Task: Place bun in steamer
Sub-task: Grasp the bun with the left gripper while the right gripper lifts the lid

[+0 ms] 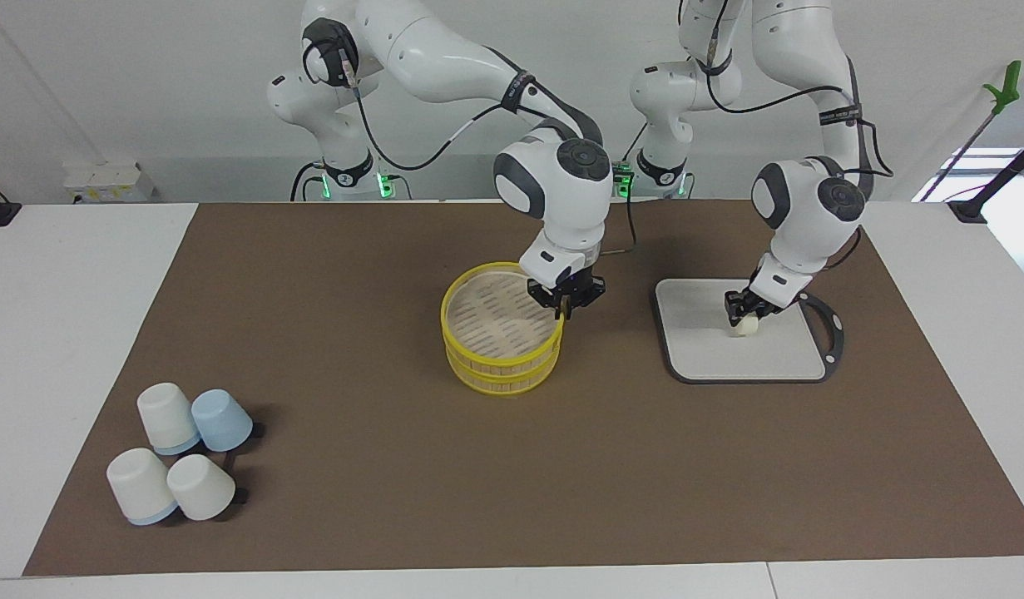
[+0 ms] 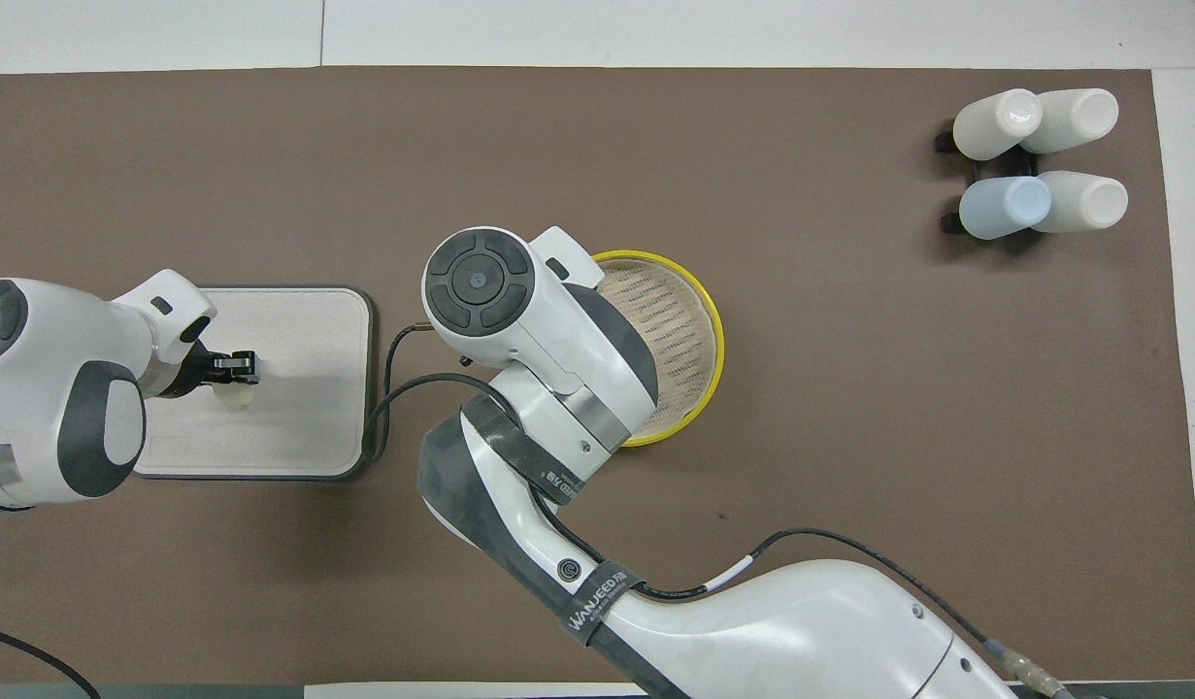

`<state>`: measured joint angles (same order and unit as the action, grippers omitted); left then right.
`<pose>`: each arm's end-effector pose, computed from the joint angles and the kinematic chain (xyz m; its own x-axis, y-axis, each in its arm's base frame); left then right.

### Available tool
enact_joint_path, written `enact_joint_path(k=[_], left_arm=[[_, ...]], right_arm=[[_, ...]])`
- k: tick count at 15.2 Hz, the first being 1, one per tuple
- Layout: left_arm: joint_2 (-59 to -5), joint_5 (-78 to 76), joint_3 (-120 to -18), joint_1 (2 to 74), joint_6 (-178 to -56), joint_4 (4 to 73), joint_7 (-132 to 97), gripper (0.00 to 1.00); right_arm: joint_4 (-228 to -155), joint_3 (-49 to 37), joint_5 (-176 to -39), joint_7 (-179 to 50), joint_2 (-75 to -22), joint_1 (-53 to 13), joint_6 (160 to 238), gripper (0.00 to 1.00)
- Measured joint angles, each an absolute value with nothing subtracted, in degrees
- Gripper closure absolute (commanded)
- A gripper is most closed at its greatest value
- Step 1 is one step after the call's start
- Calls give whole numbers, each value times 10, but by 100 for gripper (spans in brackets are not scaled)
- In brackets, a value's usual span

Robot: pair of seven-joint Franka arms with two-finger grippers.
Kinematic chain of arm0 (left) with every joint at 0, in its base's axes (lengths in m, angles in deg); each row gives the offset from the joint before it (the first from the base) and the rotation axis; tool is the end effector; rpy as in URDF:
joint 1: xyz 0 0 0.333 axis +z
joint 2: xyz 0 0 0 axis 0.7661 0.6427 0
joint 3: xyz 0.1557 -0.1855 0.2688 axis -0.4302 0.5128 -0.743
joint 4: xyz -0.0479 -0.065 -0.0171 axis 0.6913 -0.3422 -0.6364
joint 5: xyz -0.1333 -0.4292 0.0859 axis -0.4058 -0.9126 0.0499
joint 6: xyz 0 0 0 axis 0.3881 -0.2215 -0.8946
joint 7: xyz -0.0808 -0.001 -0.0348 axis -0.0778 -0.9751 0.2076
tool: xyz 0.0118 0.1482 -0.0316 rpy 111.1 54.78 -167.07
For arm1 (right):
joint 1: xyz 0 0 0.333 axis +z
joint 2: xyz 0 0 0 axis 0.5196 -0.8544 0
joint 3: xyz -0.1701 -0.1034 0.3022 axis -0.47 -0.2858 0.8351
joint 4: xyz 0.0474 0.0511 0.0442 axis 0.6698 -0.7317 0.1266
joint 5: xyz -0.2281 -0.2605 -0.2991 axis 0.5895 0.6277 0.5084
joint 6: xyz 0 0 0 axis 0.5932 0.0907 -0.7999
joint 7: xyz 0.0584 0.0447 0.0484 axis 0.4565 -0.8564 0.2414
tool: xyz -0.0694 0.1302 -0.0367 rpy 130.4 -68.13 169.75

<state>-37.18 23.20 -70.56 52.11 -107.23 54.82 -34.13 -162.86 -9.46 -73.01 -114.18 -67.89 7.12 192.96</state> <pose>0.5922 0.0065 0.3033 0.9995 -0.0025 -0.0320 -0.0021 -0.9999 0.0137 0.6179 0.5374 0.3665 0.9988 0.0202 0.0441 0.0205 -0.9998 -0.0081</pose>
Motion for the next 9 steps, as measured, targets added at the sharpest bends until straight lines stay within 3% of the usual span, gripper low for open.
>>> enact_joint_path(k=[4, 9], left_arm=[[-372, 232, -705, 520, -1049, 521, -339, 58], [-367, 232, -701, 517, -1010, 484, -319, 58]], right_arm=[[-1618, -93, -731, -1136, -679, 66, 1910, 100], [-1543, -95, -719, -1096, -667, 15, 1830, 100]])
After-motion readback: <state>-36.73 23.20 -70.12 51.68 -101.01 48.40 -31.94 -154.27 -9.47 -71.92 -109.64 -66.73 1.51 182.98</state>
